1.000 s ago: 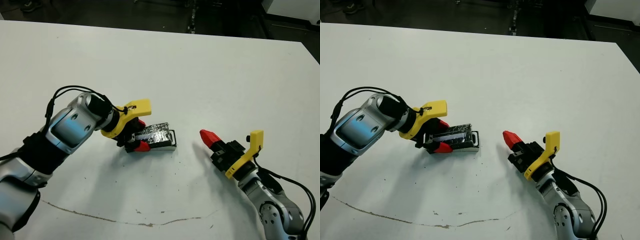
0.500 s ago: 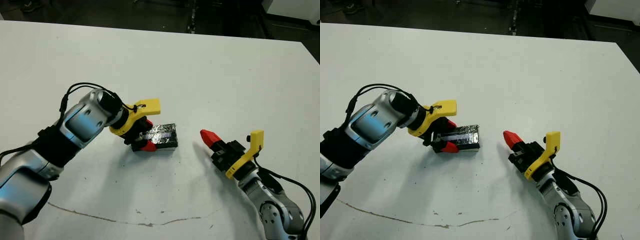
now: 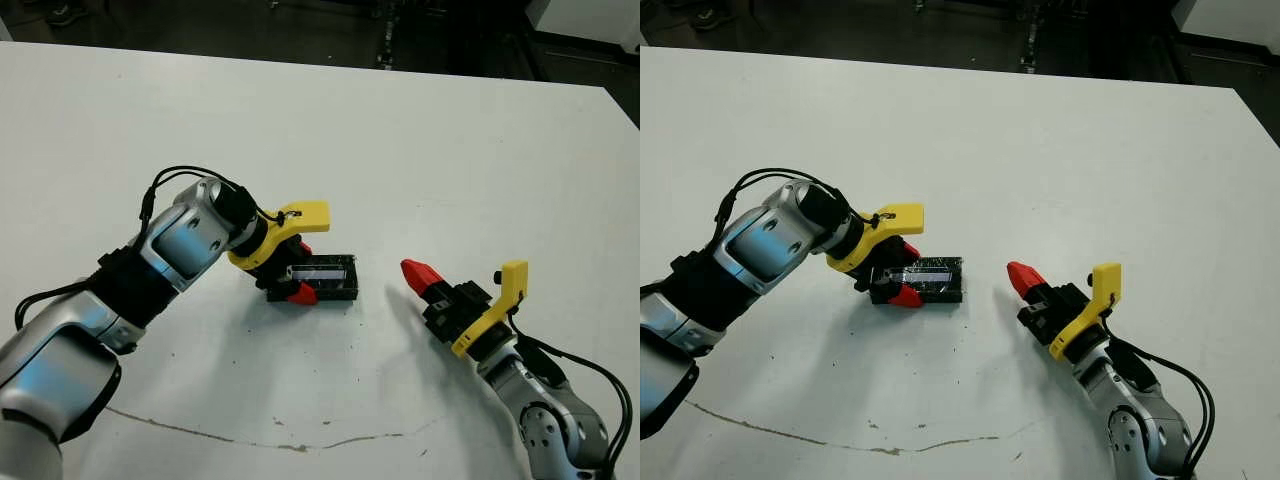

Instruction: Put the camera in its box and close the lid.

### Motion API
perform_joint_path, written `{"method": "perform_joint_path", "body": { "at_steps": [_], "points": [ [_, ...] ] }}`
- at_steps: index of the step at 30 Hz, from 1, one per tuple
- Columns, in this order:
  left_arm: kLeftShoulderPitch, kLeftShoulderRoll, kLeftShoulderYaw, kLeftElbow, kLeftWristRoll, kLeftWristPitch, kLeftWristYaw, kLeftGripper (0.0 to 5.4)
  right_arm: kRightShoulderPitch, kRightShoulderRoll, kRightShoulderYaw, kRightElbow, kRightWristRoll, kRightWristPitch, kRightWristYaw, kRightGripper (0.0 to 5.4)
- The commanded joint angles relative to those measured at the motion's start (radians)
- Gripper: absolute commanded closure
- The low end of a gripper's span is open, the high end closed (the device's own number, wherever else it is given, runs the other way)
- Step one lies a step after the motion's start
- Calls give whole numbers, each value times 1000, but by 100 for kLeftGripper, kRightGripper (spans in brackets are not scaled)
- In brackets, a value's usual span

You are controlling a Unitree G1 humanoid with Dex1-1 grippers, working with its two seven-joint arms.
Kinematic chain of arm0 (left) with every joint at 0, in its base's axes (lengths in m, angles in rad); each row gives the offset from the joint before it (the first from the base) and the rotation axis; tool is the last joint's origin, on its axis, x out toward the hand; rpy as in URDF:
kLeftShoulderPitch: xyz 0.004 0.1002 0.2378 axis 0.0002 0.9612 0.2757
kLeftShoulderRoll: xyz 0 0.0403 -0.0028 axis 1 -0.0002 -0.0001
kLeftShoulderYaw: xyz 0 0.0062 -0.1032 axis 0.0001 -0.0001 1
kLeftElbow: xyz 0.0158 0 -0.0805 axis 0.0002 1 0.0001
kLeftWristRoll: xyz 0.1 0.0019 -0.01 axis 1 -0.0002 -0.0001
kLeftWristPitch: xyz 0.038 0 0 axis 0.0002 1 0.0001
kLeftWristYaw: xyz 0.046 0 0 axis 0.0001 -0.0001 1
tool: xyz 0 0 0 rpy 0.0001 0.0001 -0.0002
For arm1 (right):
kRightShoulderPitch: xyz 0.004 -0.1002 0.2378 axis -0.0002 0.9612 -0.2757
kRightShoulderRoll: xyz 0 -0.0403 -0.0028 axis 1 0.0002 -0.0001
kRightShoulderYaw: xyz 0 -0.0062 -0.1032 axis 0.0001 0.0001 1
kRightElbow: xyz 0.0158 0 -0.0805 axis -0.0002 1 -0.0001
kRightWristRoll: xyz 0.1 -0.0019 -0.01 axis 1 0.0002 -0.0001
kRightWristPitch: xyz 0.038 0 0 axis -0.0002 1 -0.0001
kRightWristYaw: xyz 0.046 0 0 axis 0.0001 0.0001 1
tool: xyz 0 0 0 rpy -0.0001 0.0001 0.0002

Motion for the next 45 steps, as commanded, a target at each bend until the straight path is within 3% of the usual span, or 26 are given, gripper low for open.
{"method": "perform_joint_path", "body": {
  "at_steps": [1, 6, 13, 18, 24, 33, 38, 45],
  "points": [
    [47, -41, -60, 4, 39, -128, 15, 163, 10, -4, -6, 7, -7, -20, 4, 540],
    [53, -39, -39, 34, 30, -160, -14, 92, 12, -9, -5, 5, -8, -19, 3, 540],
    [91, 9, 21, -34, 41, -175, 21, 1, 10, -10, -4, 11, -5, -19, 8, 540],
    [133, 55, 77, -78, 30, -216, 24, 1, 12, -9, -1, 8, -1, -12, 7, 540],
    [186, 77, 189, -114, -41, -171, 40, 1, 11, -13, 2, 10, -1, -7, 10, 540],
    [280, 110, 316, -197, -41, -244, 173, 1, 6, -19, 8, 8, 4, 6, 20, 540],
    [339, 123, 400, -198, -91, -269, 192, 1, 3, -18, 5, 15, 6, 0, 29, 540],
    [395, 240, 495, -278, -154, -250, 146, 1, -1, -24, 0, 19, 10, 5, 40, 540]
  ]
}}
